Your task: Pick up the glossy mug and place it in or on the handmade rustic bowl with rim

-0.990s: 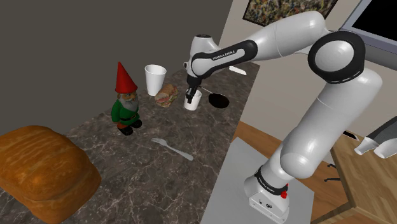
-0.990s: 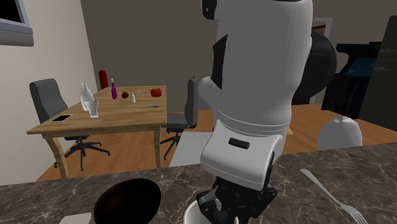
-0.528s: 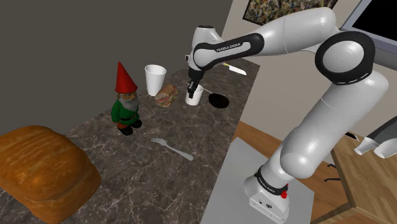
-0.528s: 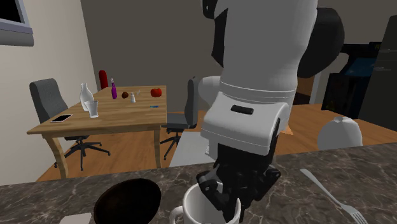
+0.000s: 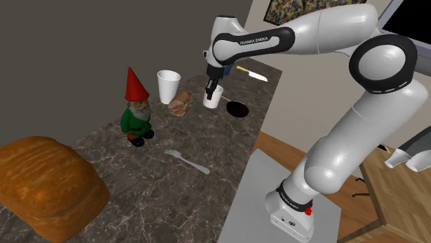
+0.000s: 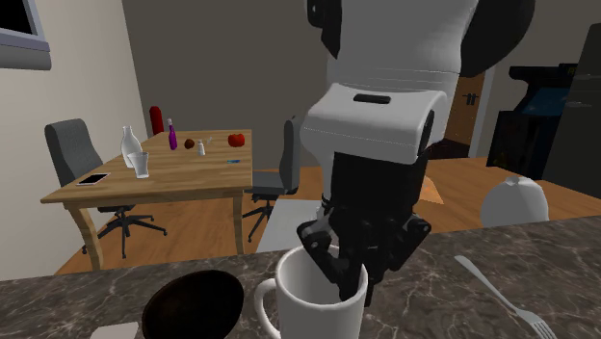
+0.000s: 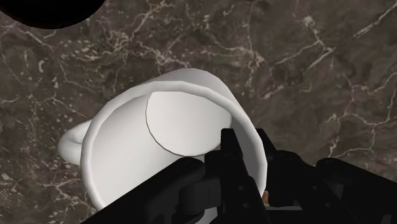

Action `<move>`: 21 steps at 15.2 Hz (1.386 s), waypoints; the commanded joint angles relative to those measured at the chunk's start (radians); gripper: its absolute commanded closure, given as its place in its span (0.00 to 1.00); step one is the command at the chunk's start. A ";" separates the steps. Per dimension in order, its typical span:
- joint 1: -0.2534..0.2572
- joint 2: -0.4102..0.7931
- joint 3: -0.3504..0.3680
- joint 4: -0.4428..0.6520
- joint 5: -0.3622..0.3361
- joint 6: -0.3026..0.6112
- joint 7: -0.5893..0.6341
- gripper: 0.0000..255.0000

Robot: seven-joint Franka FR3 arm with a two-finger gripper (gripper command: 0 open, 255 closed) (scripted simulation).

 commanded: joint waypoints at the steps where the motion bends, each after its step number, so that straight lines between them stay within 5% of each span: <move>1: 0.000 -0.006 0.000 0.022 0.001 -0.029 -0.001 1.00; 7: 0.001 -0.024 0.001 0.070 0.002 -0.094 -0.005 1.00; 21: -0.151 -0.143 -0.180 -0.015 -0.033 -0.105 -0.323 1.00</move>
